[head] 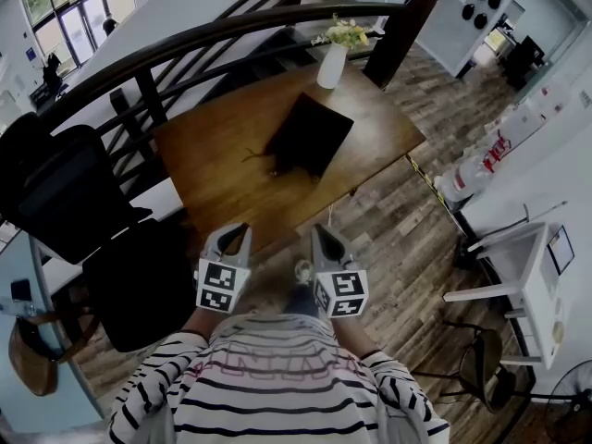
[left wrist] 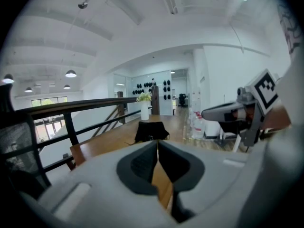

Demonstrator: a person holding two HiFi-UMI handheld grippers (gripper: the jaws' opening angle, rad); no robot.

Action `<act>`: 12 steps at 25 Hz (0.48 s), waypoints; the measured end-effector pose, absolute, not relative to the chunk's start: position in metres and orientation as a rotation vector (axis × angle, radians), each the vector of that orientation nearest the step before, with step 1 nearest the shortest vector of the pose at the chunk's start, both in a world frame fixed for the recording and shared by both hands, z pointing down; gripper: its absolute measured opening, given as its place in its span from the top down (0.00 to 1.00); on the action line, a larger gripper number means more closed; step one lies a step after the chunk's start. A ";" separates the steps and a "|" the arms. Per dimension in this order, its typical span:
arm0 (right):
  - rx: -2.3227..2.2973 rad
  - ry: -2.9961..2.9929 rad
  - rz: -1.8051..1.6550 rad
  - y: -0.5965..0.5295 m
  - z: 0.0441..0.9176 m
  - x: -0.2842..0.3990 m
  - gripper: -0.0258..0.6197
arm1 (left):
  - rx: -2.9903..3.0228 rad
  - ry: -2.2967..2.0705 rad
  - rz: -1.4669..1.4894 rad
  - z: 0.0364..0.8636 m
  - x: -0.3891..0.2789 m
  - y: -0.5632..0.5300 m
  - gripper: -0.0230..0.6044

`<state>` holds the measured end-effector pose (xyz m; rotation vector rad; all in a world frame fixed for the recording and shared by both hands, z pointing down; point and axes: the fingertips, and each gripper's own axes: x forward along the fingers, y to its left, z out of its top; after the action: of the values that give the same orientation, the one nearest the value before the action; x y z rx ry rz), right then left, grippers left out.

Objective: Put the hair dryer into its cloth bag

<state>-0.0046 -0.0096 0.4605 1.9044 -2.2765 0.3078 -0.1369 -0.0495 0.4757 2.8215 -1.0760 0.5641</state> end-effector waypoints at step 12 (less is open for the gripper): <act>1.910 -2.261 0.337 0.016 0.471 -0.012 0.96 | 2.793 -1.083 0.585 0.490 -0.149 -0.024 0.96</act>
<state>-0.0123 0.0158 0.4711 1.9095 -2.2610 0.3369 -0.1493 -0.0240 0.4903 2.7933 -1.0832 0.5847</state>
